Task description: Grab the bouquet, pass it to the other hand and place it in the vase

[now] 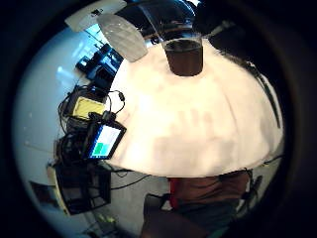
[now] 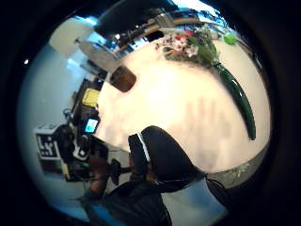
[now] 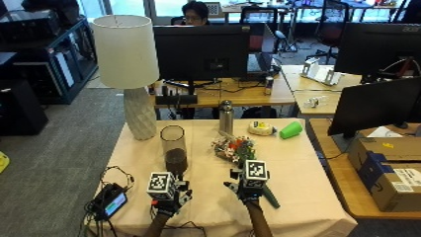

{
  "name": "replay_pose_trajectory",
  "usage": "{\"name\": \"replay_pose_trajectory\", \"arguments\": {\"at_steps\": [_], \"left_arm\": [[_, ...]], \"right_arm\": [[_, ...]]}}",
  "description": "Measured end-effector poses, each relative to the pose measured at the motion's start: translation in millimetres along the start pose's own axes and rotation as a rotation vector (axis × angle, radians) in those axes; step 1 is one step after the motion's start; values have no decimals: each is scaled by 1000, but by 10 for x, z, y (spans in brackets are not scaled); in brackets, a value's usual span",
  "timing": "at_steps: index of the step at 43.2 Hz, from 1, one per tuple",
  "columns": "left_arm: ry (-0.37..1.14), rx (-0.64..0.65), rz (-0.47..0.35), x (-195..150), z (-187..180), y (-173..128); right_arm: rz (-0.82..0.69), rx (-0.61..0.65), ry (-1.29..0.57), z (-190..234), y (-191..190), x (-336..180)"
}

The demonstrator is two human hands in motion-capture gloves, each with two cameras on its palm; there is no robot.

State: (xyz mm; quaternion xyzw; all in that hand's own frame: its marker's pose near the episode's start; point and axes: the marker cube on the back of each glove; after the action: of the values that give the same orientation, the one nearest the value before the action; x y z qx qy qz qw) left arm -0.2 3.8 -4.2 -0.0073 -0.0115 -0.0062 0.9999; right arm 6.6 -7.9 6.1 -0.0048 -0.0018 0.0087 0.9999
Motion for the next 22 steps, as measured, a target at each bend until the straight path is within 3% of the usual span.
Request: {"name": "replay_pose_trajectory", "arguments": {"at_steps": [16,22], "left_arm": [[-2,-12,0,36,30,2],[-3,-15,-15,-6,130,-23]], "right_arm": [[206,-287,-40,705,-669,838],[105,-288,-227,201,-362,636]]}}
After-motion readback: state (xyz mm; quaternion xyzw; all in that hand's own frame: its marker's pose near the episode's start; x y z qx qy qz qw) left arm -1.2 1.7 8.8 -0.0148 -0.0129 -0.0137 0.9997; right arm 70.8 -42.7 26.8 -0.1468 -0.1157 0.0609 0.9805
